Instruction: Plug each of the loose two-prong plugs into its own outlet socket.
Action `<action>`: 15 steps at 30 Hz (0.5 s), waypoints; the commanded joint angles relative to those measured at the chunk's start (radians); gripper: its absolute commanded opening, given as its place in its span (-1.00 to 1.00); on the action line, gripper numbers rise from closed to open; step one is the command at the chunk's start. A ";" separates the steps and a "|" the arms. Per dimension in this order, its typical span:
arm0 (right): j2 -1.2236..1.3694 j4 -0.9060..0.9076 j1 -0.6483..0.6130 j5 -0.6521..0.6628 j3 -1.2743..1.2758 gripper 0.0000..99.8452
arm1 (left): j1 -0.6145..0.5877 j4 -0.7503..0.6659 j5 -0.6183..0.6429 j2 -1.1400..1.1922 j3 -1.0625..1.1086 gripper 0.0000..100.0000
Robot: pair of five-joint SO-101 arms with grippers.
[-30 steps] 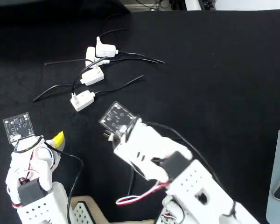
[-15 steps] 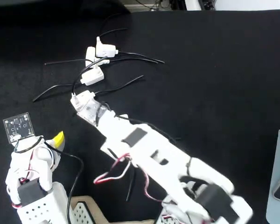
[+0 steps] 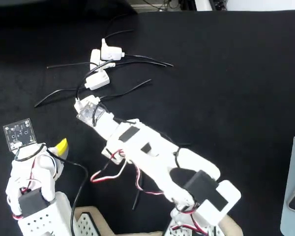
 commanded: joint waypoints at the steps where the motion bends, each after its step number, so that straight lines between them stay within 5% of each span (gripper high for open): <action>1: 0.004 -0.005 0.035 0.003 -0.065 -0.95 | -0.010 -0.023 0.005 -0.008 -0.005 -0.31; 15: -0.397 0.018 0.026 -0.037 -0.119 -0.98 | -0.010 -0.023 0.003 -0.008 -0.004 -0.31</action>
